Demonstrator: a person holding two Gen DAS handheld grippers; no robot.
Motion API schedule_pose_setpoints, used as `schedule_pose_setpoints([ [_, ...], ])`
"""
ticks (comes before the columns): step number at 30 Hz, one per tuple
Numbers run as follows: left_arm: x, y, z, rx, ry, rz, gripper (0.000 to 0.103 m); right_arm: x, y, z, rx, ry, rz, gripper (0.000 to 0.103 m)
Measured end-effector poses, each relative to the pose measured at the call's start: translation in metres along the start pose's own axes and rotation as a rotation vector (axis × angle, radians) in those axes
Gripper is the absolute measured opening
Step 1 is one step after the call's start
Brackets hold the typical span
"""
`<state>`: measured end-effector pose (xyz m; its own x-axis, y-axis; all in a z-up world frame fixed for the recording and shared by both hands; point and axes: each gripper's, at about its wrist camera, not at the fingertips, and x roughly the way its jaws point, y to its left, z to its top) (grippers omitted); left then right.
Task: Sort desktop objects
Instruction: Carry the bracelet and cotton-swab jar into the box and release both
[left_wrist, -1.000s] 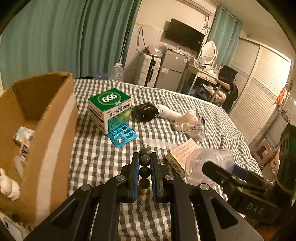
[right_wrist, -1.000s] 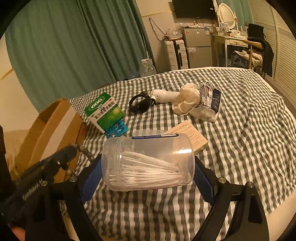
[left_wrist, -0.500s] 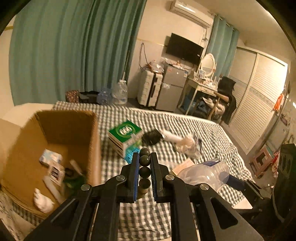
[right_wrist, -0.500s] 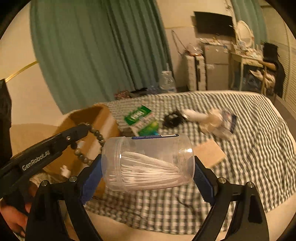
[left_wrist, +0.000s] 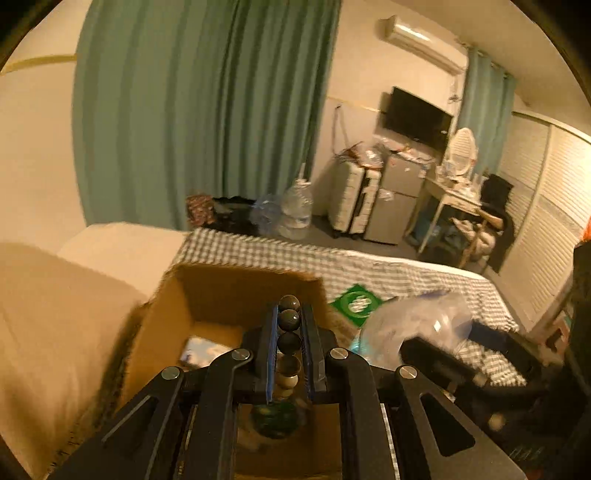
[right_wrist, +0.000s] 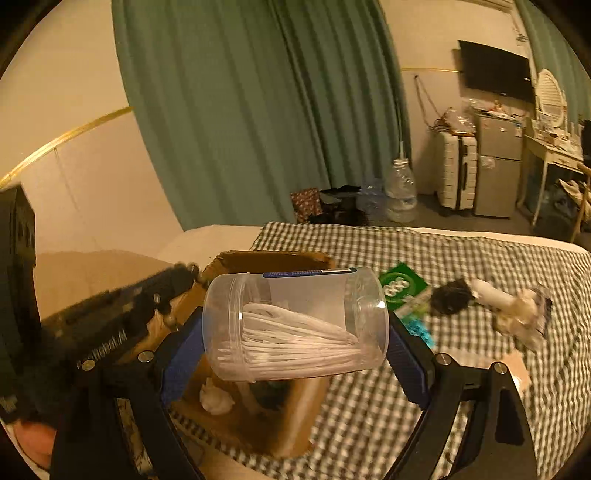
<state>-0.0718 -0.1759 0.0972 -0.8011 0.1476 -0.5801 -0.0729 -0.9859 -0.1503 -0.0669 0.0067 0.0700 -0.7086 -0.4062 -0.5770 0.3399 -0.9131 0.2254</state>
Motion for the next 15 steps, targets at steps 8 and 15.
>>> schedule_pose_setpoints([
  [8, 0.061, 0.052, -0.028, -0.03, 0.116, 0.078, 0.011, 0.088, 0.009, 0.008, 0.026, 0.106, 0.012, 0.09],
  [15, 0.086, 0.068, -0.043, -0.022, 0.164, 0.087, 0.02, 0.13, -0.004, 0.014, 0.08, 0.168, 0.005, 0.091],
])
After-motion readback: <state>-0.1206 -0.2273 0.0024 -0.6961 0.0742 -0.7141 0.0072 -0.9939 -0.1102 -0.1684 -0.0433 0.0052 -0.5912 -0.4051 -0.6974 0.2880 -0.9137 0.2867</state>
